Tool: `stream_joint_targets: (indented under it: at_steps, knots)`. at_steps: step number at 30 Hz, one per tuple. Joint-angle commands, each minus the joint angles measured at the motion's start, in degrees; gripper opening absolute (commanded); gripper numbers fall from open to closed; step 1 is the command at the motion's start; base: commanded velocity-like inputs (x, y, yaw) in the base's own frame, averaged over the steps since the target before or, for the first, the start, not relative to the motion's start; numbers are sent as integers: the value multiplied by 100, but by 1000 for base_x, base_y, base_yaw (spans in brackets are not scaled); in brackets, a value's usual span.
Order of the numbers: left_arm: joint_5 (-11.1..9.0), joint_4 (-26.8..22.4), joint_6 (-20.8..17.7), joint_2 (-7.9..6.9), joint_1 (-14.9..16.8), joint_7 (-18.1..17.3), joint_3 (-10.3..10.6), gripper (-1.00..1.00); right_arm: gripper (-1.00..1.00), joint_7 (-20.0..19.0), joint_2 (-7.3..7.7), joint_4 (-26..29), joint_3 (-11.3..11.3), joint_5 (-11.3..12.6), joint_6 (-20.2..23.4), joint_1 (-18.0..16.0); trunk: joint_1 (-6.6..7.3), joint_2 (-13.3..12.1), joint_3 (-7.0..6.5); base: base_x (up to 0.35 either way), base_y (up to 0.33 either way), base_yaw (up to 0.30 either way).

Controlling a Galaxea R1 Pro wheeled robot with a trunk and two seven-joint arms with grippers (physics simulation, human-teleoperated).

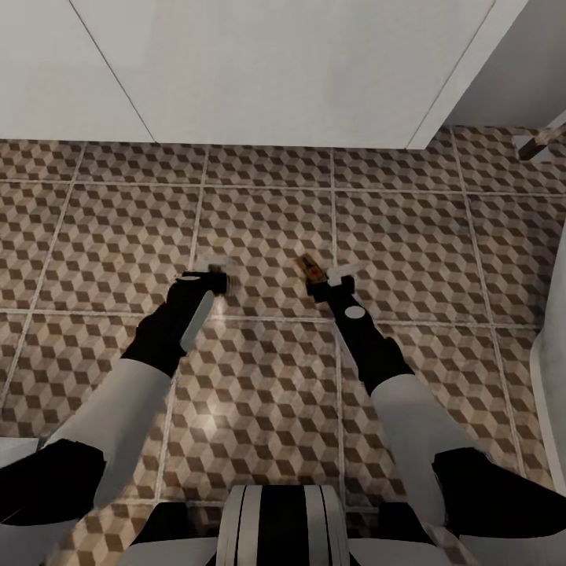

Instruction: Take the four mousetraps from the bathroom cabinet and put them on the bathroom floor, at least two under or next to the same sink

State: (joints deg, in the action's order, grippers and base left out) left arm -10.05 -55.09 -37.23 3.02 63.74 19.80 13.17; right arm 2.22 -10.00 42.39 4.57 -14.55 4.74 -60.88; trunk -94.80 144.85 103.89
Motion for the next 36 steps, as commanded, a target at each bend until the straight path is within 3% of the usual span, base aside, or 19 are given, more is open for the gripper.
stream_joint_targets:
  at_steps: [1, 8, 15, 21, 29, 36]
  knots:
    - [-67, 163, -78, -3, 138, 50, -92, -100, -100, 78, 0, 2, 9, -71, 146, -27, 1, 1, 3, 0, 0, 0]
    - [-46, 492, -159, -36, 573, 50, -276, -100, -100, 268, 0, -10, 14, -170, 460, -245, 1, 1, 3, 0, 0, 0]
    - [-59, -286, -160, -271, 619, -132, -237, -100, -100, 294, 0, 47, 131, -189, 464, -290, 1, 1, 3, 0, 0, 0]
    - [-51, -906, -187, -315, 549, -568, -213, -100, -100, 315, 0, 329, 325, -197, 464, -293, 1, 1, 3, 0, 0, 0]
    - [-42, -1347, -198, -320, 190, -626, -210, -100, -100, 322, 0, 715, 351, -199, 499, -282, 1, 1, 3, 0, 0, 0]
    - [-41, -1488, -197, -320, 129, -627, -203, -100, -100, 323, 0, 757, 351, -206, 502, -270, 1, 1, 3, 0, 0, 0]
